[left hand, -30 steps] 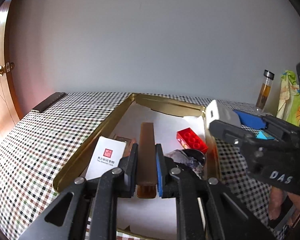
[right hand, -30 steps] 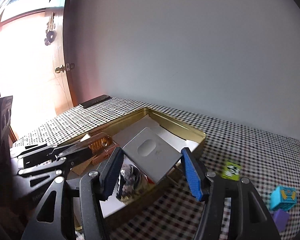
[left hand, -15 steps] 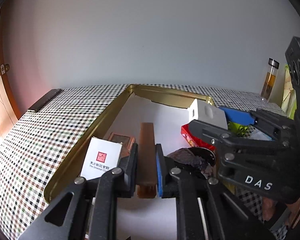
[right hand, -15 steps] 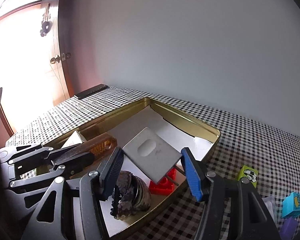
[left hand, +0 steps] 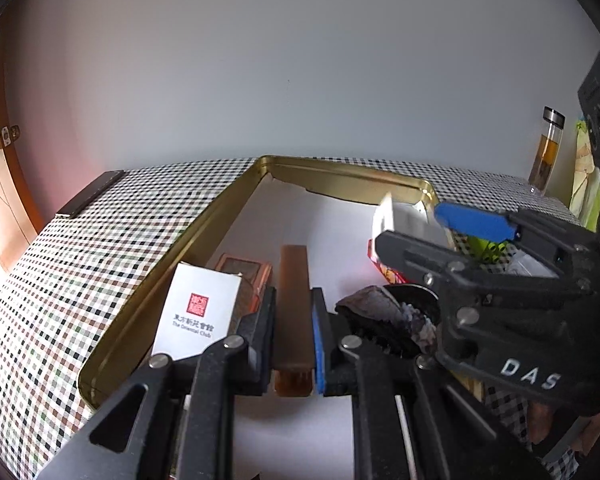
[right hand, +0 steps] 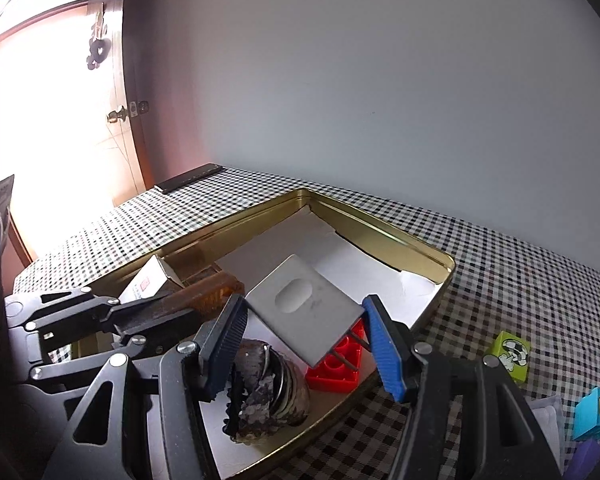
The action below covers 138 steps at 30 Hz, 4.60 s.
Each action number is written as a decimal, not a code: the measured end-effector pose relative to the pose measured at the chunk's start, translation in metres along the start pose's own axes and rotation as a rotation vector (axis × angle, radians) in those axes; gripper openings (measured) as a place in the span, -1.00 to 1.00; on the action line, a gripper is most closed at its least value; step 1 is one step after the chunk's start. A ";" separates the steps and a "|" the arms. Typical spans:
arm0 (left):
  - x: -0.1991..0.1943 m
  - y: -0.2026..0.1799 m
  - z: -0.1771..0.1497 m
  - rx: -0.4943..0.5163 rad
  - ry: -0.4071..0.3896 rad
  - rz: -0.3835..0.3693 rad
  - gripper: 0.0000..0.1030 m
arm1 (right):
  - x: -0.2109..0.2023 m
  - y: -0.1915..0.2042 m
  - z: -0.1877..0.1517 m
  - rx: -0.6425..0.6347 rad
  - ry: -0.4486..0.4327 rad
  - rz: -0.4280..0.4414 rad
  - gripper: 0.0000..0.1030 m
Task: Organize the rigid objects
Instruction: 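Carry the brown bar and white charger over the gold tray with both tools, then open both tools to drop the bar and charger into the tray, then move both tools toward the clear plastic box and purple cube, then grasp the clear plastic box with the left tool while the right tool grasps the purple cube, then lift the plastic box with the left tool while the right tool lifts the purple cube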
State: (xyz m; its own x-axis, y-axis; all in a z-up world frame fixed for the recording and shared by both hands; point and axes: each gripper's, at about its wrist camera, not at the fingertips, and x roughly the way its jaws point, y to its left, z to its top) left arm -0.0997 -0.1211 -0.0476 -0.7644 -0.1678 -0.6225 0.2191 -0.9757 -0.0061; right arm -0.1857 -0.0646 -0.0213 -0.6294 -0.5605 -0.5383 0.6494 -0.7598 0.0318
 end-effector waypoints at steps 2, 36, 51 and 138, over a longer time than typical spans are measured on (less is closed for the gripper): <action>0.000 0.001 0.000 -0.002 -0.002 0.003 -0.73 | -0.003 -0.001 0.000 0.002 -0.015 -0.001 0.27; -0.027 -0.145 0.001 0.189 -0.111 -0.089 0.94 | -0.139 -0.154 -0.082 0.347 -0.089 -0.358 0.60; 0.026 -0.218 0.009 0.207 0.058 -0.184 0.98 | -0.167 -0.208 -0.109 0.497 -0.027 -0.454 0.61; -0.011 -0.172 0.002 0.180 -0.124 -0.187 0.05 | -0.151 -0.149 -0.086 0.200 -0.080 -0.509 0.04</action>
State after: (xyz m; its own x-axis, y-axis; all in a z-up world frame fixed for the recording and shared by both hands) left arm -0.1303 0.0484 -0.0385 -0.8521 0.0123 -0.5233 -0.0352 -0.9988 0.0339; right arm -0.1504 0.1613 -0.0170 -0.8780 -0.1236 -0.4624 0.1659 -0.9848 -0.0517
